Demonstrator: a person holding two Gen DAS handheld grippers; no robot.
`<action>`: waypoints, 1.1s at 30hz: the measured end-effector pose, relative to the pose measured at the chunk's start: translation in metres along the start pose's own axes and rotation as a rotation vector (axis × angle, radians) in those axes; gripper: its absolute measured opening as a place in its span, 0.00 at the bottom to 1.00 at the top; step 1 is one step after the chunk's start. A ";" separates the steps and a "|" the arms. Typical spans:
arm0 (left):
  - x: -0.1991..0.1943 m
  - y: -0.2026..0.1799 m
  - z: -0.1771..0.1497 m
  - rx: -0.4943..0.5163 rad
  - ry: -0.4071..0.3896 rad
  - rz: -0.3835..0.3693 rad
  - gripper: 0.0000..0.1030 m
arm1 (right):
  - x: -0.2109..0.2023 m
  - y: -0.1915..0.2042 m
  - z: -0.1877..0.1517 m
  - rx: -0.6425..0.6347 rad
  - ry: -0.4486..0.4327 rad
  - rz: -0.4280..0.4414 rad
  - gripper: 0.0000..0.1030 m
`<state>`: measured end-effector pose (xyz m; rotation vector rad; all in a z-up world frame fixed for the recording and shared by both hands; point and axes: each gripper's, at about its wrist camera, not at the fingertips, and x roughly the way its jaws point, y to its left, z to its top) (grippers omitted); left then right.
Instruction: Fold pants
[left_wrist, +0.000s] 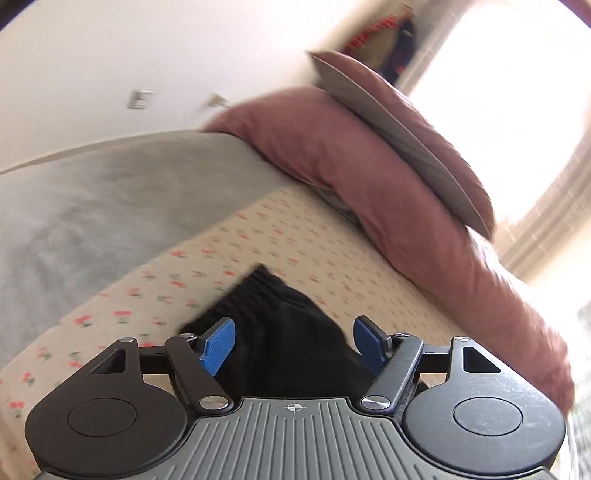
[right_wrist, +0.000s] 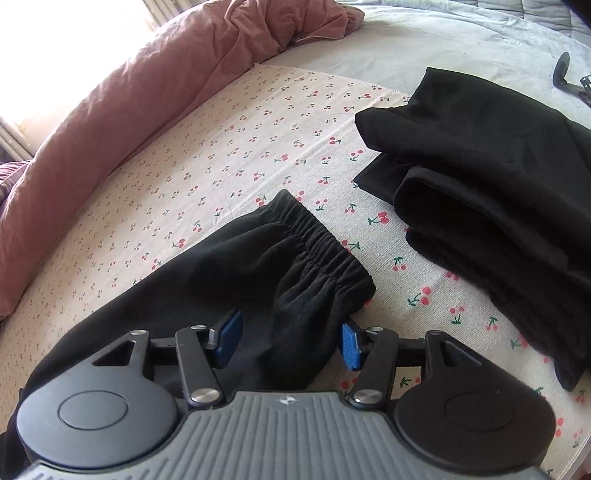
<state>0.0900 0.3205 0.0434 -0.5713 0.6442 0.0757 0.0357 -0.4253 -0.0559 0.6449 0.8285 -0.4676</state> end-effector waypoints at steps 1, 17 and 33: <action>0.016 -0.019 0.000 0.033 0.051 -0.050 0.70 | -0.004 0.002 0.001 0.007 -0.037 -0.002 0.48; 0.254 -0.215 -0.113 0.808 0.441 -0.138 0.58 | 0.004 0.096 -0.041 -0.474 -0.037 0.078 0.51; 0.256 -0.206 -0.123 0.831 0.229 -0.047 0.17 | 0.025 0.073 -0.050 -0.549 0.145 0.008 0.18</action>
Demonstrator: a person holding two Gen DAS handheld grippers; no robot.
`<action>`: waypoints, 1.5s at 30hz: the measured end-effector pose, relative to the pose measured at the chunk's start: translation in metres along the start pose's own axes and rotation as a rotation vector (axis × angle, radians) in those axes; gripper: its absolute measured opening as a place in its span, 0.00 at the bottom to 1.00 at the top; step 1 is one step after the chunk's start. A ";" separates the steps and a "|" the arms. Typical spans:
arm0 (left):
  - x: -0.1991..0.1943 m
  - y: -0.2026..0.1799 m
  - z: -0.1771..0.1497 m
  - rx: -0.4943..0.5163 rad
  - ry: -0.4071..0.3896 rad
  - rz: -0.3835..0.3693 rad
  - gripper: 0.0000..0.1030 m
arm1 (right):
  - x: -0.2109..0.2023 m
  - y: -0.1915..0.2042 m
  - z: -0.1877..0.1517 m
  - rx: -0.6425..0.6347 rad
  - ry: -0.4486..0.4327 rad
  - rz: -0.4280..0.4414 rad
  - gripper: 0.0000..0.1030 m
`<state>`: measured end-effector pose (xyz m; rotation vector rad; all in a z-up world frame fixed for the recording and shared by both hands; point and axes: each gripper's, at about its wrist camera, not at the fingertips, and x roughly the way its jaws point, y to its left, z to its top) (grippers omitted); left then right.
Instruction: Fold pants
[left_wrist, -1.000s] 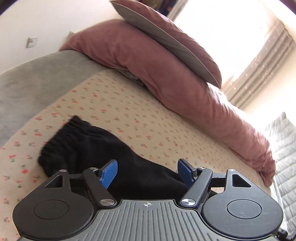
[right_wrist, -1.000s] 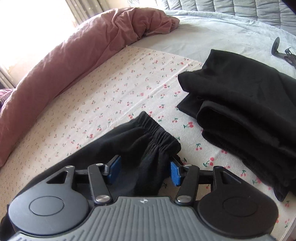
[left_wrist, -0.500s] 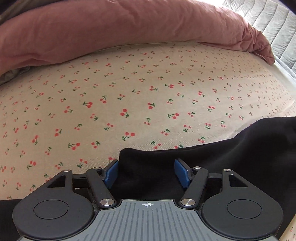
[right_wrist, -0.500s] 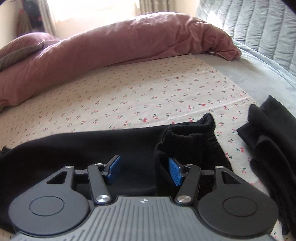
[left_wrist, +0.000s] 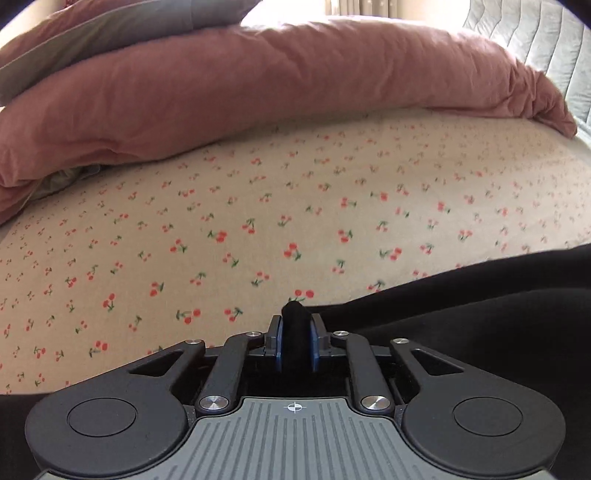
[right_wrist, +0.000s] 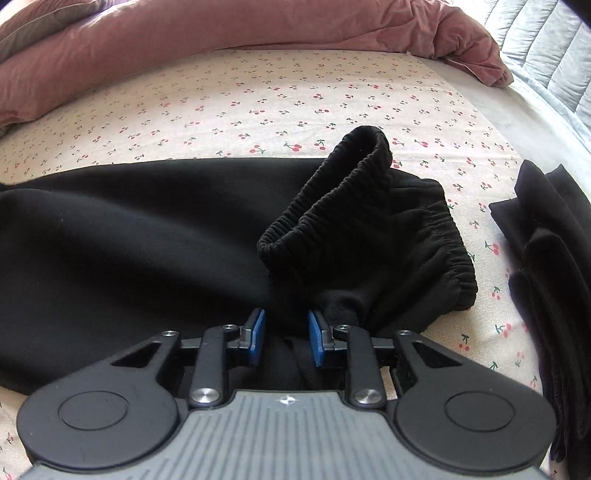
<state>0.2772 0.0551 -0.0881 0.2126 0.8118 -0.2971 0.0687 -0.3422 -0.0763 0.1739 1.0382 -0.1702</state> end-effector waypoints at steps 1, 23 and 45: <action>-0.003 0.005 -0.002 -0.032 -0.016 -0.019 0.17 | -0.001 -0.008 0.002 0.037 -0.002 0.010 0.17; -0.064 -0.011 -0.026 -0.225 -0.061 -0.054 0.33 | -0.021 -0.055 0.017 0.192 -0.153 -0.101 0.44; -0.154 0.036 -0.136 -0.498 -0.040 0.072 0.46 | -0.005 0.073 -0.014 -0.306 -0.076 -0.138 0.52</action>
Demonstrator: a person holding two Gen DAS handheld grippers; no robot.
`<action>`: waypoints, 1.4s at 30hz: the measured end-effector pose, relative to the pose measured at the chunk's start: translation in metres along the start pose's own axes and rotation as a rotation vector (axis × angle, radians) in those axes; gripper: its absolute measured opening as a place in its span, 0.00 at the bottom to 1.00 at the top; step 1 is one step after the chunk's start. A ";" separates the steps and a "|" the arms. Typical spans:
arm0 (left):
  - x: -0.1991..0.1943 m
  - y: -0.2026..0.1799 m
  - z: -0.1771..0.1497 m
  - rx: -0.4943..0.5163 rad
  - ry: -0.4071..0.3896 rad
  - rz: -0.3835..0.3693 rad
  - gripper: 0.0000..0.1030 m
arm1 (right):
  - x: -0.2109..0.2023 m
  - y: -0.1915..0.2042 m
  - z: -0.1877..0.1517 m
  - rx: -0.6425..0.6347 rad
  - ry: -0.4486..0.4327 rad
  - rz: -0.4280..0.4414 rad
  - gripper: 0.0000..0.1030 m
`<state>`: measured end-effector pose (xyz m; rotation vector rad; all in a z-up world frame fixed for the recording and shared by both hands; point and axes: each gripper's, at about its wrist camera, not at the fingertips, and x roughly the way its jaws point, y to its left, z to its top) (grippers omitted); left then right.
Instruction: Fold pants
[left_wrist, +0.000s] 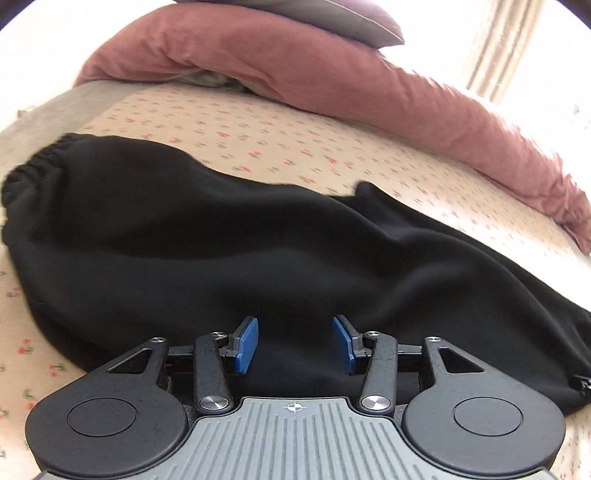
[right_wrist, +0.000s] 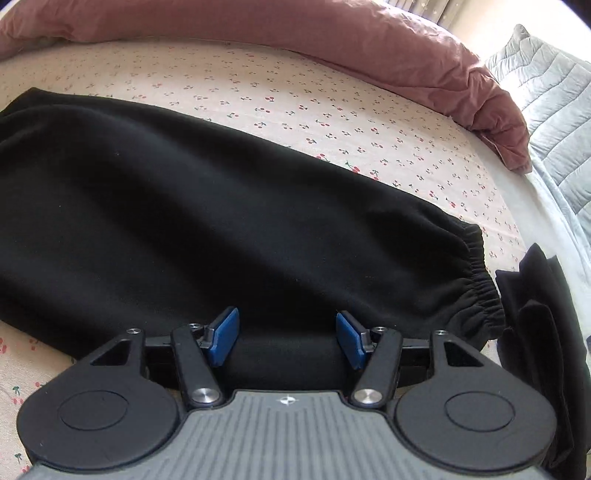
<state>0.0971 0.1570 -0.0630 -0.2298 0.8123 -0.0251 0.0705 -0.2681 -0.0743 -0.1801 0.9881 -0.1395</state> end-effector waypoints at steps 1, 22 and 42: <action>-0.008 0.013 0.003 -0.029 -0.028 0.013 0.49 | -0.003 0.002 0.002 -0.006 -0.027 0.001 0.52; -0.061 0.198 -0.017 -0.539 -0.217 0.121 0.68 | -0.040 0.142 0.007 -0.394 -0.171 0.200 0.36; 0.001 0.169 0.002 -0.539 -0.274 0.052 0.19 | -0.048 0.192 0.001 -0.476 -0.264 0.388 0.34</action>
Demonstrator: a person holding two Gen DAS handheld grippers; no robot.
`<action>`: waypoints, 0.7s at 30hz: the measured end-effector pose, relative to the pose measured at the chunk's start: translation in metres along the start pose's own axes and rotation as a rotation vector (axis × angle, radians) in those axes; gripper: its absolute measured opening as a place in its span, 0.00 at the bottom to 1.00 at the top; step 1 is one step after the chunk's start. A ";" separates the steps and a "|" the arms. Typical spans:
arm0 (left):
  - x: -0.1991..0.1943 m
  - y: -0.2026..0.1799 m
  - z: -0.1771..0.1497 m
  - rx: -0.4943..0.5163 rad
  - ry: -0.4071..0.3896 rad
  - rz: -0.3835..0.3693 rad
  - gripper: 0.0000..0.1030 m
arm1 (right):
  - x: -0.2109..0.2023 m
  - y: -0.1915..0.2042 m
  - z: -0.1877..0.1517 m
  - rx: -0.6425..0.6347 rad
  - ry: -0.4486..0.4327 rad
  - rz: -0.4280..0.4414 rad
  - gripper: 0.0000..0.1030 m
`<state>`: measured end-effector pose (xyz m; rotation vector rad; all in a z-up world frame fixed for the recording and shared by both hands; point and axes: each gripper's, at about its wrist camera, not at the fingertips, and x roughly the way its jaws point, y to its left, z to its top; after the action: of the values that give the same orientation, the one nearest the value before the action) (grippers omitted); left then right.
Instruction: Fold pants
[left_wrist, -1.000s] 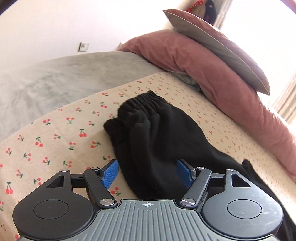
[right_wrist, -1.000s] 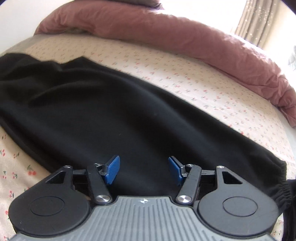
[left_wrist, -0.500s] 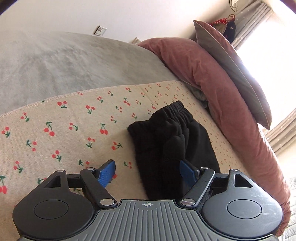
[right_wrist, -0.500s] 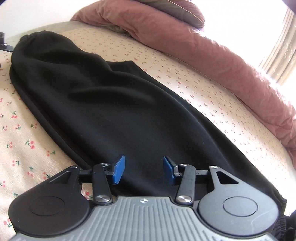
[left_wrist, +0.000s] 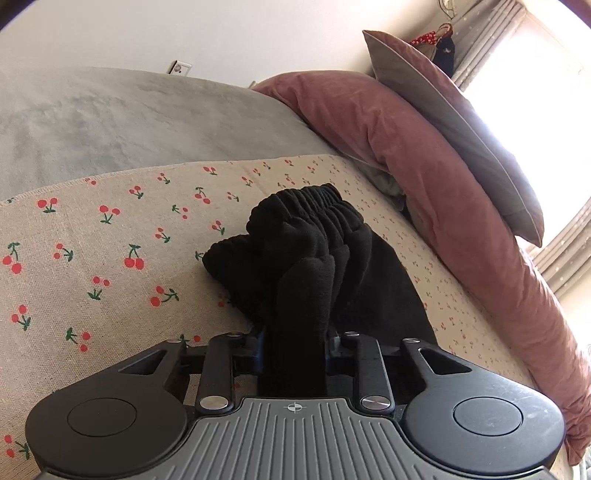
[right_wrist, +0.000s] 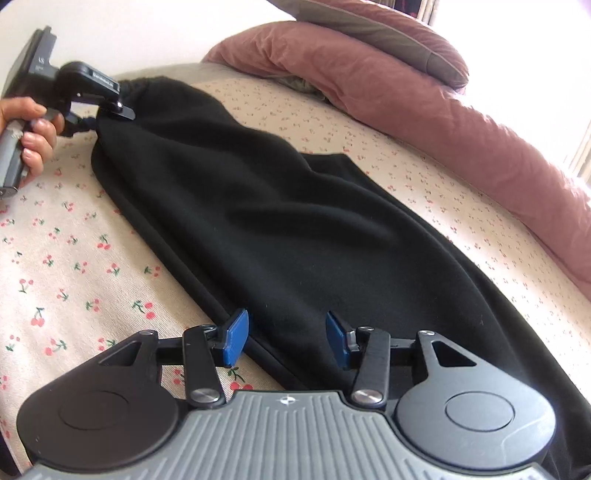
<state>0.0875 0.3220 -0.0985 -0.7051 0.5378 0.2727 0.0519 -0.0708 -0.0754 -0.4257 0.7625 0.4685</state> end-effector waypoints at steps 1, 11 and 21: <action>-0.002 0.002 0.001 -0.007 -0.001 -0.004 0.15 | 0.003 -0.002 0.000 0.015 0.011 0.004 0.19; -0.020 0.010 0.014 -0.003 0.002 -0.033 0.10 | -0.015 -0.013 0.005 0.078 -0.002 0.050 0.00; -0.014 0.011 0.007 0.067 0.038 0.013 0.18 | -0.008 -0.009 -0.003 0.055 0.086 0.093 0.00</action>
<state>0.0741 0.3339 -0.0922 -0.6433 0.5856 0.2525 0.0507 -0.0818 -0.0695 -0.3618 0.8792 0.5179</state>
